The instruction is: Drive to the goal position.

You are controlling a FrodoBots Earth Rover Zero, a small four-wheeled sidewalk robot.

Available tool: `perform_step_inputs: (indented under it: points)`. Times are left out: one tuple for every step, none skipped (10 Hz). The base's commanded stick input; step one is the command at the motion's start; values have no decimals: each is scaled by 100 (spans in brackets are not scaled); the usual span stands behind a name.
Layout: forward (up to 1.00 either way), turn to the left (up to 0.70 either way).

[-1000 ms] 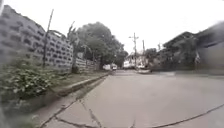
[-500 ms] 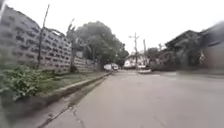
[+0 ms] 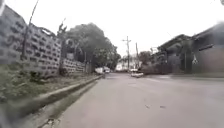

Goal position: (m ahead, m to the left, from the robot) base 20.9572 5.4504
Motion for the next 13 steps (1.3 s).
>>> perform_step_inputs:
  points:
    - [70, 0]
    - [70, 0]
    - [70, 0]
    - [70, 0]
    - [70, 0]
    - [70, 0]
    - [70, 0]
    - [70, 0]
    - [70, 0]
    - [70, 0]
    - [70, 0]
    - [70, 0]
    - [70, 0]
